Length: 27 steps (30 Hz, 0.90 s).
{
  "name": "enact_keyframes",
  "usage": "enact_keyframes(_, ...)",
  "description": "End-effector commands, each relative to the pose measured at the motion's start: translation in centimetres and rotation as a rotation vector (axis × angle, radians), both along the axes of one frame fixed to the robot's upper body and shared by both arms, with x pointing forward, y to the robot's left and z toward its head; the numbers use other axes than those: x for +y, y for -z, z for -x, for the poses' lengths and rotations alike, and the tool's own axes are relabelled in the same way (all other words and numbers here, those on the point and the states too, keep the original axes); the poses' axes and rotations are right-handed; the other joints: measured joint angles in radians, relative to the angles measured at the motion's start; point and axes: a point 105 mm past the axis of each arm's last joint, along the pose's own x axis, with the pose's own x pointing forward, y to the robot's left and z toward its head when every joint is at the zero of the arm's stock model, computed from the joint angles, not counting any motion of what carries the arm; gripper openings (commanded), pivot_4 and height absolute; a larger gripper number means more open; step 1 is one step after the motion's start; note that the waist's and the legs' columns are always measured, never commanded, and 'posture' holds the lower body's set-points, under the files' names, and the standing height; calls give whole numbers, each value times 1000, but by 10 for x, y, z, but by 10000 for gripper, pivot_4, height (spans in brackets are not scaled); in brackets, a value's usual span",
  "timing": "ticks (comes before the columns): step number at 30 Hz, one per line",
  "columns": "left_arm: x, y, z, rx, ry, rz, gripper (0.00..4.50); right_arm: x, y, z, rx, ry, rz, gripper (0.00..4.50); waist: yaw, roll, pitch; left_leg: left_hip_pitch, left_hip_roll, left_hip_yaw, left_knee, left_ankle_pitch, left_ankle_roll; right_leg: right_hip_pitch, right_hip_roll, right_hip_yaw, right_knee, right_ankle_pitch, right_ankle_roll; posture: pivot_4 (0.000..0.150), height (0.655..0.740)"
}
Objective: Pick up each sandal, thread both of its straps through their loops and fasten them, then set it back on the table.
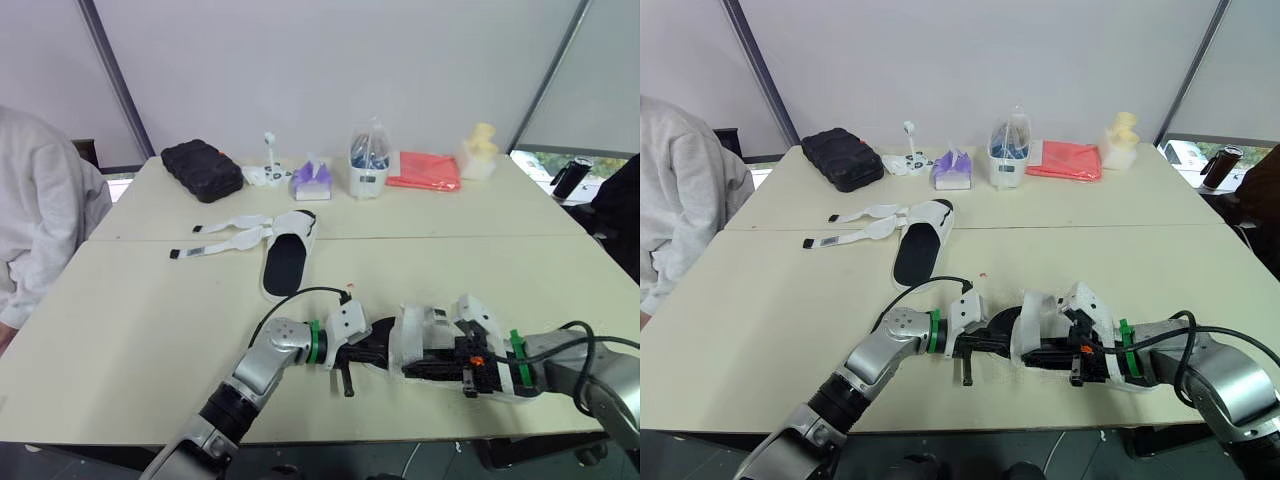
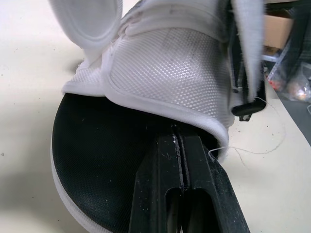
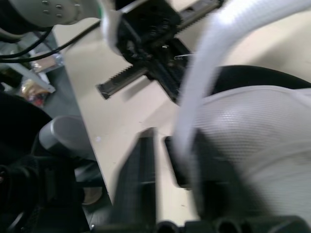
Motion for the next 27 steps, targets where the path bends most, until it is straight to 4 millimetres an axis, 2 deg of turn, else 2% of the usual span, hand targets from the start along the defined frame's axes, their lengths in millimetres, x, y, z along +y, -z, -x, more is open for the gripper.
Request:
enact_keyframes(1, 13, 30, -1, 68, -53, -107, 0, -9, -3, -4, 12, 75, -24, 28640, -1, 0, 0, 0, 0, 0, 0, 0, 0, 0, 0, 0, 0, 0, 0, 1500, 7400)
enact_keyframes(4, 14, 30, -1, 66, -50, -110, 0, -15, -19, -8, 1, 148, -98, 44328, -2, 0, 0, 0, 0, 0, 1, 0, 0, 1, 0, 0, 0, 1, -2, 1500, 7400)
enact_keyframes(5, 15, 30, -1, 66, -49, -111, 0, -16, -22, -9, 0, 162, -113, 44328, -2, 0, 0, 0, 1, 0, 1, 0, 0, 1, 0, 0, 0, 1, -2, 1500, 7400)
enact_keyframes(8, 15, 33, -6, 44, -64, -122, 0, -37, -49, -17, -84, 296, -168, 44328, -1, 1, 0, 0, 1, 1, 1, 0, 0, 1, -1, 0, 0, 1, -3, 1500, 7400)
enact_keyframes(11, 13, 35, -8, 50, -74, -105, 0, -46, -61, -16, -113, 366, -211, 44328, 3, 1, 0, 0, 0, 1, 1, 0, 0, 1, -1, -1, 0, 2, -3, 1500, 7400)
enact_keyframes(14, 13, 35, -7, 62, -71, -94, 0, -49, -59, -10, -123, 400, -201, 44328, 5, 1, 0, 0, 1, 0, 1, 0, 0, 1, -1, -1, 0, 2, -3, 1500, 7400)
enact_keyframes(17, 16, 34, -7, 66, -65, -88, 0, -55, -63, -13, -183, 472, -233, 44328, 0, 1, 0, 0, 1, 0, 1, 0, 0, 1, -1, -1, 0, 2, -3, 1500, 7400)
enact_keyframes(20, 25, 23, -20, 45, -132, -17, 0, -66, -72, -35, -399, 662, -353, 44328, -5, 0, 0, 0, 1, 1, 1, 0, 0, 1, -3, -2, 0, 2, -2, 1500, 7400)
enact_keyframes(23, 32, 17, -26, 33, -154, 17, 0, -62, -72, -45, -475, 726, -401, 44328, -7, 6, 2, 0, 1, 2, 1, 0, 0, -1, -3, -3, 1, 4, -1, 1500, 7400)
enact_keyframes(26, 44, 12, -31, 31, -173, 31, 0, -51, -72, -52, -514, 750, -436, 44328, -13, 7, 3, 0, 1, 2, -1, 2, 2, -4, -2, -4, 3, 5, 1, 1500, 7400)
enact_keyframes(27, 47, 8, -35, 32, -193, 45, 0, -53, -76, -57, -566, 789, -464, 44328, -21, 7, 3, 0, 1, 2, -2, 3, 1, -5, -2, -4, 4, 5, 1, 1500, 7400)
